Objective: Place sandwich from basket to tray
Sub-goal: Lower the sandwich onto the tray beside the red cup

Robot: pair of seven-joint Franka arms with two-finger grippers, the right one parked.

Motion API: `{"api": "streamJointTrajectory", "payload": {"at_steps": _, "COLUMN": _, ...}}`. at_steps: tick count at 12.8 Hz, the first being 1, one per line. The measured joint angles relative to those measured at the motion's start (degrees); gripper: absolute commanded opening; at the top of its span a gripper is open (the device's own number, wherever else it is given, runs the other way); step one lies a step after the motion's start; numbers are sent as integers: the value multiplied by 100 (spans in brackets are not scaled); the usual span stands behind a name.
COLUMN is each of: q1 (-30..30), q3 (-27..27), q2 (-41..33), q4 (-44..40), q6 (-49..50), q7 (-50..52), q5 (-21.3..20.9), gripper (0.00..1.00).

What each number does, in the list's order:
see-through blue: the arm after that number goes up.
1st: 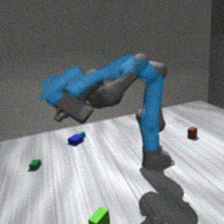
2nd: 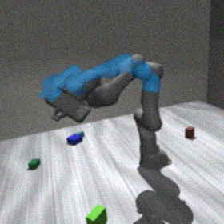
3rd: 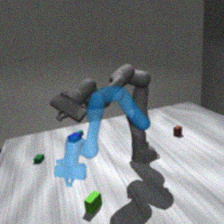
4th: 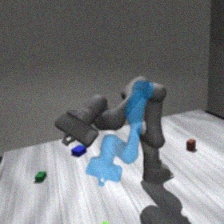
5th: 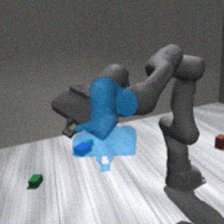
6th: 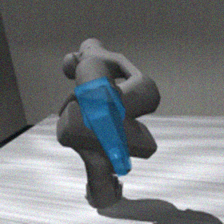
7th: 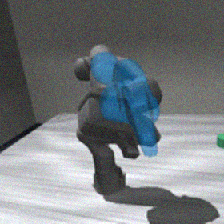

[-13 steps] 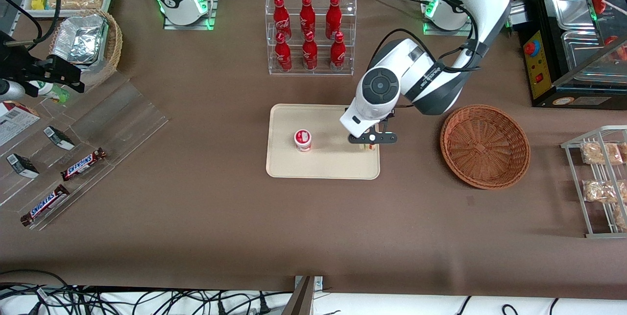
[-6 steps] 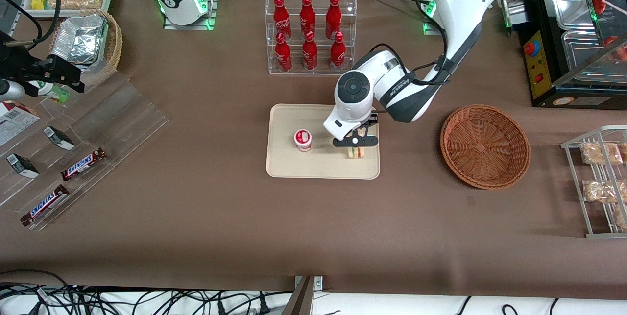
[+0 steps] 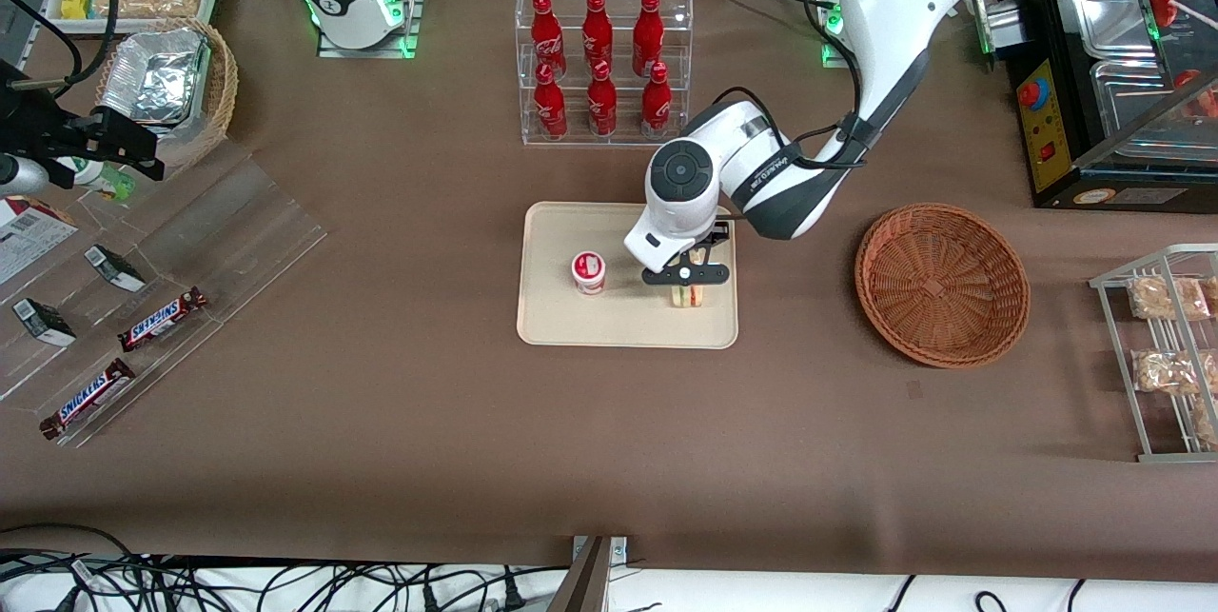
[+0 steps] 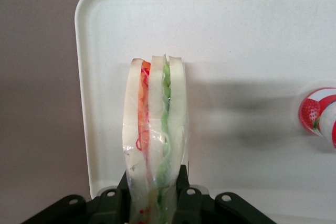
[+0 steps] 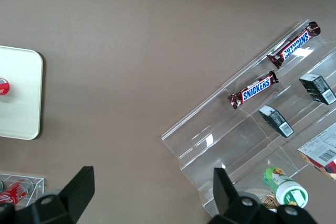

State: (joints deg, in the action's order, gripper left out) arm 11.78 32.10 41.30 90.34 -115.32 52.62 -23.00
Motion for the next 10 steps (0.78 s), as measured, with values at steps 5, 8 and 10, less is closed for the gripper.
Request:
{"api": "streamJointTrajectory", "payload": {"at_steps": 5, "q1": 1, "q3": -5, "q2": 96, "q4": 0, "q6": -53, "q7": 67, "q5": -82, "gripper": 61}}
{"api": "streamJointTrajectory", "payload": {"at_steps": 8, "q1": 1, "q3": -6, "q2": 123, "q4": -1, "q6": -61, "q7": 78, "q5": -82, "gripper": 100}}
{"api": "streamJointTrajectory", "payload": {"at_steps": 10, "q1": 0, "q3": -16, "q2": 123, "q4": -25, "q6": -63, "q7": 90, "q5": -82, "gripper": 100}}
